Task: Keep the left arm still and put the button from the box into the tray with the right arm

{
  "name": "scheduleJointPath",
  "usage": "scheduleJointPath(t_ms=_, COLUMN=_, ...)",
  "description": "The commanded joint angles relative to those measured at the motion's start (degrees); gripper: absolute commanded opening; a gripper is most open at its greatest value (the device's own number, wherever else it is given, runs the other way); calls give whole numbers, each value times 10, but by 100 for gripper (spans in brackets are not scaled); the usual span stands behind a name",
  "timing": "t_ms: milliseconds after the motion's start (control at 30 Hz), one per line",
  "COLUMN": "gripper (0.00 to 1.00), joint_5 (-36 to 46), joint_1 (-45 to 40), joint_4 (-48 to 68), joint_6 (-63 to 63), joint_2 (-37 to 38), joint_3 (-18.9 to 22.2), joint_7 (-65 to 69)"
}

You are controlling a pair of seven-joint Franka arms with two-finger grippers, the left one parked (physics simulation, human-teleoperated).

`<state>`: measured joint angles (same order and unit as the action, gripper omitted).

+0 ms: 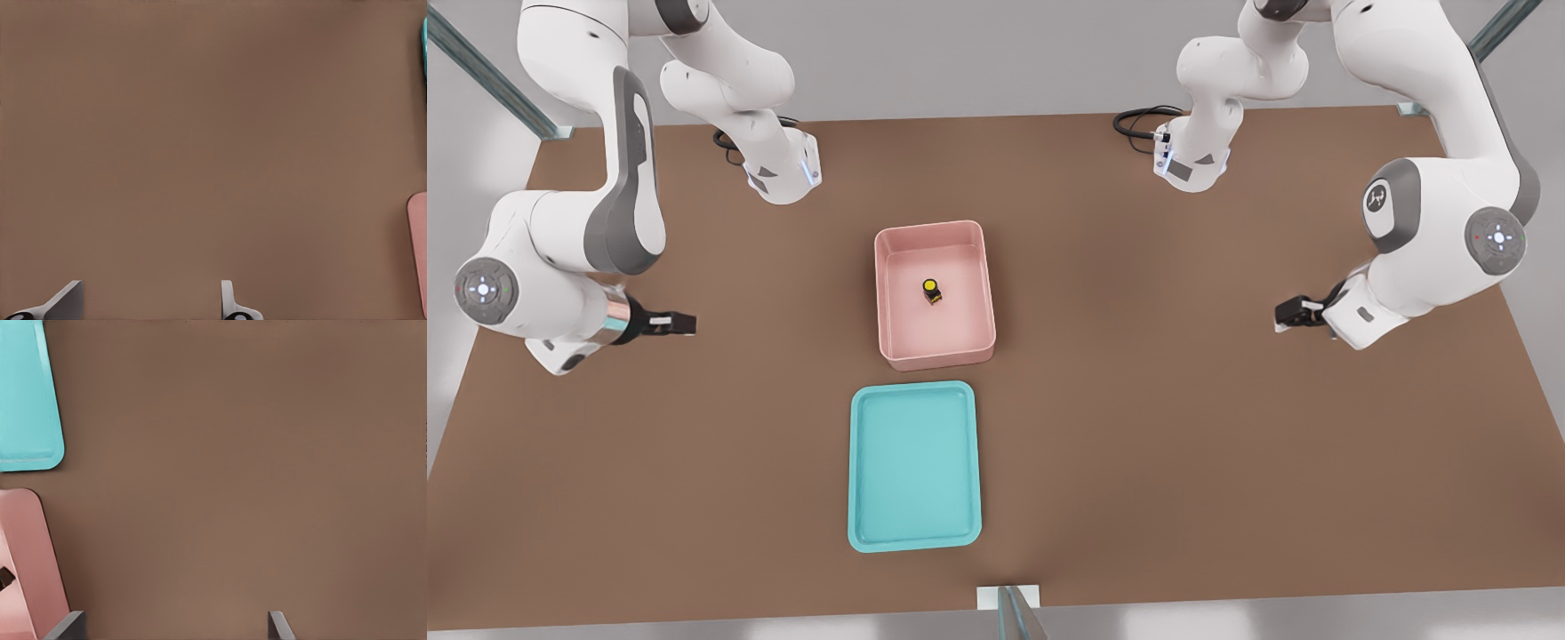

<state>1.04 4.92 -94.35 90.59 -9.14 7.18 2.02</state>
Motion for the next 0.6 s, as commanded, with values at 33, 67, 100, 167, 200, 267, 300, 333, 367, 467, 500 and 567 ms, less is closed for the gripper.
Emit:
scheduleJointPath(t_ms=33, gripper=100, joint_5=4, joint_1=37, joint_4=0, joint_6=41, joint_2=1, joint_3=-10, joint_7=-68)
scheduleJointPath(t_ms=67, gripper=100, joint_5=6, joint_1=89, joint_4=1, joint_6=43, joint_2=1, joint_3=-11, joint_7=-152)
scheduleJointPath(t_ms=100, gripper=100, joint_5=7, joint_1=145, joint_4=2, joint_6=52, joint_2=0, joint_3=-11, joint_7=-237)
scheduleJointPath(t_ms=167, gripper=100, joint_5=7, joint_1=224, joint_4=10, joint_6=55, joint_2=-20, joint_3=-10, joint_7=-366)
scheduleJointPath(t_ms=200, gripper=100, joint_5=26, joint_1=237, joint_4=7, joint_6=86, joint_2=-20, joint_3=-12, joint_7=-397)
scheduleJointPath(t_ms=267, gripper=100, joint_5=31, joint_1=253, joint_4=-22, joint_6=118, joint_2=-27, joint_3=-15, joint_7=-464)
scheduleJointPath(t_ms=300, gripper=100, joint_5=33, joint_1=261, joint_4=-74, joint_6=153, joint_2=-7, joint_3=-26, joint_7=-504)
scheduleJointPath(t_ms=333, gripper=100, joint_5=34, joint_1=266, joint_4=-132, joint_6=193, joint_2=21, joint_3=-40, joint_7=-540)
scheduleJointPath(t_ms=367, gripper=100, joint_5=41, joint_1=270, joint_4=-176, joint_6=213, joint_2=37, joint_3=-61, joint_7=-576)
scheduleJointPath(t_ms=467, gripper=100, joint_5=49, joint_1=270, joint_4=-256, joint_6=298, joint_2=52, joint_3=-141, joint_7=-646)
scheduleJointPath(t_ms=500, gripper=100, joint_5=49, joint_1=279, joint_4=-274, joint_6=332, joint_2=45, joint_3=-160, joint_7=-677)
scheduleJointPath(t_ms=567, gripper=100, joint_5=47, joint_1=316, joint_4=-274, joint_6=372, joint_2=2, joint_3=-160, joint_7=-728)
